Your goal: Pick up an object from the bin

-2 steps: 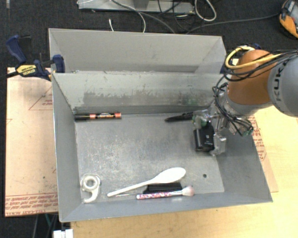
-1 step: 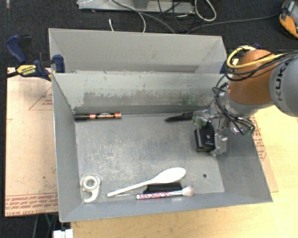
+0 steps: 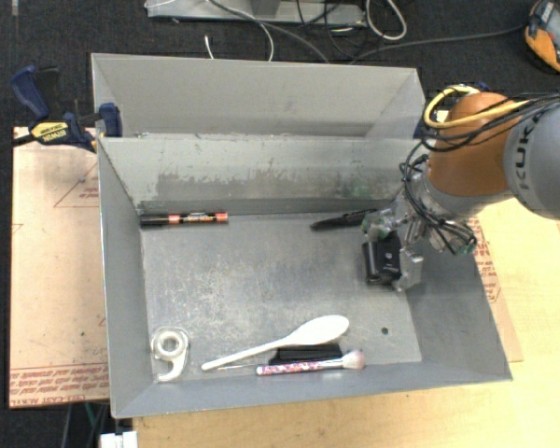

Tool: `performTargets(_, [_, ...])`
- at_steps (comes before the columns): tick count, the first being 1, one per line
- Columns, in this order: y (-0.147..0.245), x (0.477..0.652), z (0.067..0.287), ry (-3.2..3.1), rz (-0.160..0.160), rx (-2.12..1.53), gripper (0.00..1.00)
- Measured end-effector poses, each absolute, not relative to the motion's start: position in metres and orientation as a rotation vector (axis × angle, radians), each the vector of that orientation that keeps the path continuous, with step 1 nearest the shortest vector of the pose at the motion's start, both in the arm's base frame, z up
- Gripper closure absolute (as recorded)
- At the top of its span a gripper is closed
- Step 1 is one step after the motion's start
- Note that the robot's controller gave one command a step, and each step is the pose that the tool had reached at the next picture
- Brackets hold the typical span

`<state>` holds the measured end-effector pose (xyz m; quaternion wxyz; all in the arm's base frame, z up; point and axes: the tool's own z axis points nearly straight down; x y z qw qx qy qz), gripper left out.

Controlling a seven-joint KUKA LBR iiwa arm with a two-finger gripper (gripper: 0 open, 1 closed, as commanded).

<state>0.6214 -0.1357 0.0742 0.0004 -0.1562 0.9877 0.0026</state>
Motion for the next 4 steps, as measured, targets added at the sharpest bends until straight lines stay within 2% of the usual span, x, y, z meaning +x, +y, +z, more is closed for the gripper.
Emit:
performTargets(1, [-0.136, 0.621, 0.074, 3.102, 0.008, -0.49, 1.0])
performTargets(2, [-0.135, 0.619, 0.086, 3.107, 0.012, -0.491, 1.0])
performTargets(3, [-0.135, 0.622, 0.126, 3.097, 0.006, -0.49, 1.0])
performTargets(4, [-0.135, 0.622, 0.138, 3.098, 0.007, -0.489, 1.0])
